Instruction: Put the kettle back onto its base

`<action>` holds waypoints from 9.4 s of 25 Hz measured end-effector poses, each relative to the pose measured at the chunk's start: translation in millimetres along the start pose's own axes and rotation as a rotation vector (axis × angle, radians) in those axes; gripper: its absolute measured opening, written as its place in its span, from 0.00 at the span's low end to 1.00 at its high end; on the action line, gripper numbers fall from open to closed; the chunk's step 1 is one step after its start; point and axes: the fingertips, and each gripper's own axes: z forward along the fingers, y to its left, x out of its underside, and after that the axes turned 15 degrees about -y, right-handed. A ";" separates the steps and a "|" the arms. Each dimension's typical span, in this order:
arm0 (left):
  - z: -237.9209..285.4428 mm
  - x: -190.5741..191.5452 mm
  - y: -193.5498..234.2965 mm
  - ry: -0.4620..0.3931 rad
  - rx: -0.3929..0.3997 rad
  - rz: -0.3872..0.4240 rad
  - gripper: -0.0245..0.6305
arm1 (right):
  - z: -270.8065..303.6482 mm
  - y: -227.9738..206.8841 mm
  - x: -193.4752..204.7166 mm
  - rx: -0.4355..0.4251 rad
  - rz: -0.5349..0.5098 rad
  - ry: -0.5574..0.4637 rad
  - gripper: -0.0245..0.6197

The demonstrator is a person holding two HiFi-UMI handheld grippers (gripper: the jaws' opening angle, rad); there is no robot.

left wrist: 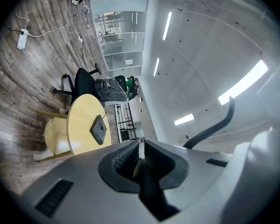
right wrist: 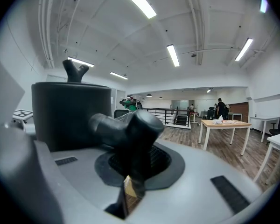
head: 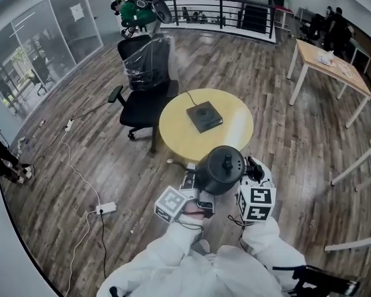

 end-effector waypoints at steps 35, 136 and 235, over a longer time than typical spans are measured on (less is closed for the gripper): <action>268.0 5.4 64.8 -0.063 -0.055 -0.001 0.09 | 281.9 -56.0 38.2 -0.074 -0.003 0.023 0.10; 476.0 24.9 337.8 0.035 -0.532 -0.021 0.04 | 543.1 -69.2 260.3 0.017 -0.085 0.071 0.12; 219.8 47.2 77.4 0.277 0.245 1.123 0.04 | 248.5 13.2 107.5 -0.071 0.018 -0.077 0.06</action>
